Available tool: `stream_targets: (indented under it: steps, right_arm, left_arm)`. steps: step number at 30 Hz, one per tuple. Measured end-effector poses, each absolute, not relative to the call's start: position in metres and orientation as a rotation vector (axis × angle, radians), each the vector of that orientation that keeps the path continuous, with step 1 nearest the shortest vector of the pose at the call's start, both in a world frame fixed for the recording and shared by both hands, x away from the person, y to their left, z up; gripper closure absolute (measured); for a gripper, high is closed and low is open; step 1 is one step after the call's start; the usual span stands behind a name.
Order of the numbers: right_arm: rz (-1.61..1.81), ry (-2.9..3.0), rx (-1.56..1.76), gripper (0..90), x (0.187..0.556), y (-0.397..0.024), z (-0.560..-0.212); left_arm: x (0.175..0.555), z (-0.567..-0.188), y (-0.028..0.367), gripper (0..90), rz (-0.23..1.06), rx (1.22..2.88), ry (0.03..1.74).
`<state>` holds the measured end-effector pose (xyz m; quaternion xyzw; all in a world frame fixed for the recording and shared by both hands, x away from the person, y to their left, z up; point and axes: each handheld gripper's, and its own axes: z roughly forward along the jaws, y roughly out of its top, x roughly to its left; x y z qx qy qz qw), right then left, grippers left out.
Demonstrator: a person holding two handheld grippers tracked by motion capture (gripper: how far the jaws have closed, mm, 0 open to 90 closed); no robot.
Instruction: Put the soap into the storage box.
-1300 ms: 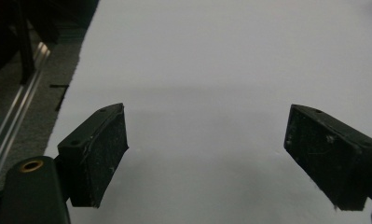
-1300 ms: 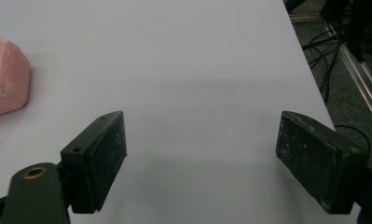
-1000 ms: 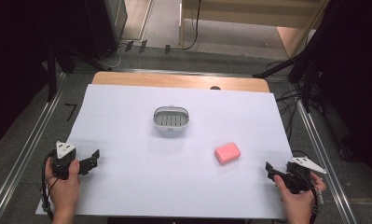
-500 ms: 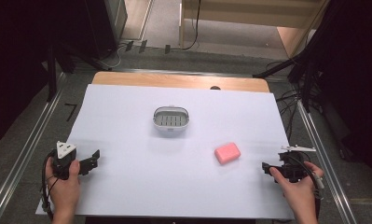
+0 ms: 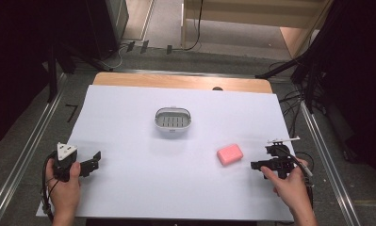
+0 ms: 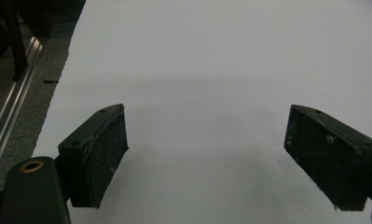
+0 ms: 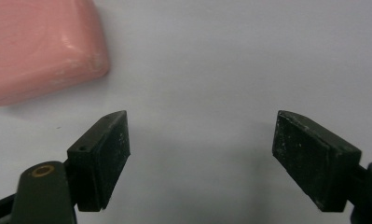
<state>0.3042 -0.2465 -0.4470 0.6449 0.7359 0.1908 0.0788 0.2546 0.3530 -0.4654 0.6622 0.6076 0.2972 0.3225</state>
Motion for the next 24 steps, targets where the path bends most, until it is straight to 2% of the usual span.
stream_targets:
  steps: [2,4,7,12,14,24]
  right_arm:
    - [0.609,2.242,1.918,20.7,0.305,-0.243,-0.445]
    - [0.614,2.302,1.857,26.3,0.307,-0.238,-0.443]
    - [0.544,2.374,1.799,27.4,0.309,-0.233,-0.441]
    - [0.579,2.410,1.812,21.3,0.311,-0.228,-0.442]
    - [0.581,2.409,1.812,15.6,0.310,-0.223,-0.442]
    - [0.608,2.417,1.787,16.2,0.313,-0.196,-0.440]
  left_arm:
    - [0.255,-0.465,0.353,14.1,0.781,1.740,1.595]
    - [0.255,-0.465,0.353,14.1,0.776,1.745,1.595]
    - [0.256,-0.465,0.353,14.1,0.768,1.753,1.596]
    - [0.256,-0.466,0.352,14.2,0.775,1.765,1.597]
    - [0.256,-0.466,0.351,14.2,0.778,1.771,1.598]
    - [0.256,-0.466,0.351,14.2,0.781,1.773,1.590]
